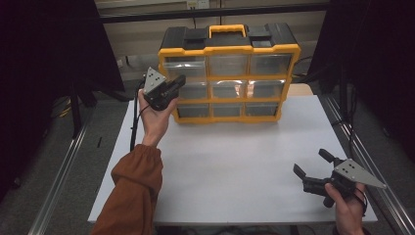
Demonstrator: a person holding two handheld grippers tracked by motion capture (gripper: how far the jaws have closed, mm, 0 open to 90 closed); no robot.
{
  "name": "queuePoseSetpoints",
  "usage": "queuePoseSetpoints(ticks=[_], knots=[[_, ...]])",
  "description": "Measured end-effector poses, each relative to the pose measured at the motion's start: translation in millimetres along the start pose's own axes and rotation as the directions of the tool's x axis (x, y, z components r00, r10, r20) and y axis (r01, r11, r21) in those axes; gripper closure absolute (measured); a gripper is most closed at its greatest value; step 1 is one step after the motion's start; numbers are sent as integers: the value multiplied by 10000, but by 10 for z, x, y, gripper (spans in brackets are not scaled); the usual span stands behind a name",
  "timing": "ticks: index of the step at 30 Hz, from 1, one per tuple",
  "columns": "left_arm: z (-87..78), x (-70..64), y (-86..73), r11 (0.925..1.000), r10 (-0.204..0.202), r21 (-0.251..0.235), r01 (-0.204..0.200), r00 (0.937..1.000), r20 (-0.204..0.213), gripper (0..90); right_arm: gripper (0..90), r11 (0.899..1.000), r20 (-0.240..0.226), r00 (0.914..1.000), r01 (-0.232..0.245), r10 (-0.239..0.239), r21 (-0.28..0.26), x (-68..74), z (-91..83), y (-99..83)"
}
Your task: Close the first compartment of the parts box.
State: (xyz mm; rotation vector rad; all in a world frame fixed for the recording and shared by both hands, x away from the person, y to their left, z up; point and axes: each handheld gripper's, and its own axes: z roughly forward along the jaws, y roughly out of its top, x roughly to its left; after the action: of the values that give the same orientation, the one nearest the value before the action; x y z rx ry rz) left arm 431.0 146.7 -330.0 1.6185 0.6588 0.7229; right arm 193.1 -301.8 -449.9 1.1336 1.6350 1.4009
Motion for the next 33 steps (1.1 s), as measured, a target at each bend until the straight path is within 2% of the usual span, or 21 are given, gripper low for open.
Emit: queuePoseSetpoints(ticks=[12,18,21,25,26,33], knots=[[37,8,-11,9998,-186,-124,185,9998,-61,888,6,10000,7,10000,2,-2,27,4,2,-1],[53,9,-11,9999,-50,-116,48,9999,-164,889,6,10000,9,10000,9,-9,26,5,1,-2],[61,17,-9,9999,-125,-109,124,9999,-118,889,6,10000,-10,10000,5,-5,40,4,0,-2],[67,26,0,10000,-33,28,34,10000,-94,888,6,10000,-2,10000,11,-11,23,5,-1,-1],[84,26,-6,9999,-103,-84,102,9998,-167,889,6,10000,-2,10000,14,-14,22,5,0,-2],[113,38,-3,9999,-123,-61,122,9996,-235,889,6,10000,-6,10000,11,-11,33,3,-1,-3]])
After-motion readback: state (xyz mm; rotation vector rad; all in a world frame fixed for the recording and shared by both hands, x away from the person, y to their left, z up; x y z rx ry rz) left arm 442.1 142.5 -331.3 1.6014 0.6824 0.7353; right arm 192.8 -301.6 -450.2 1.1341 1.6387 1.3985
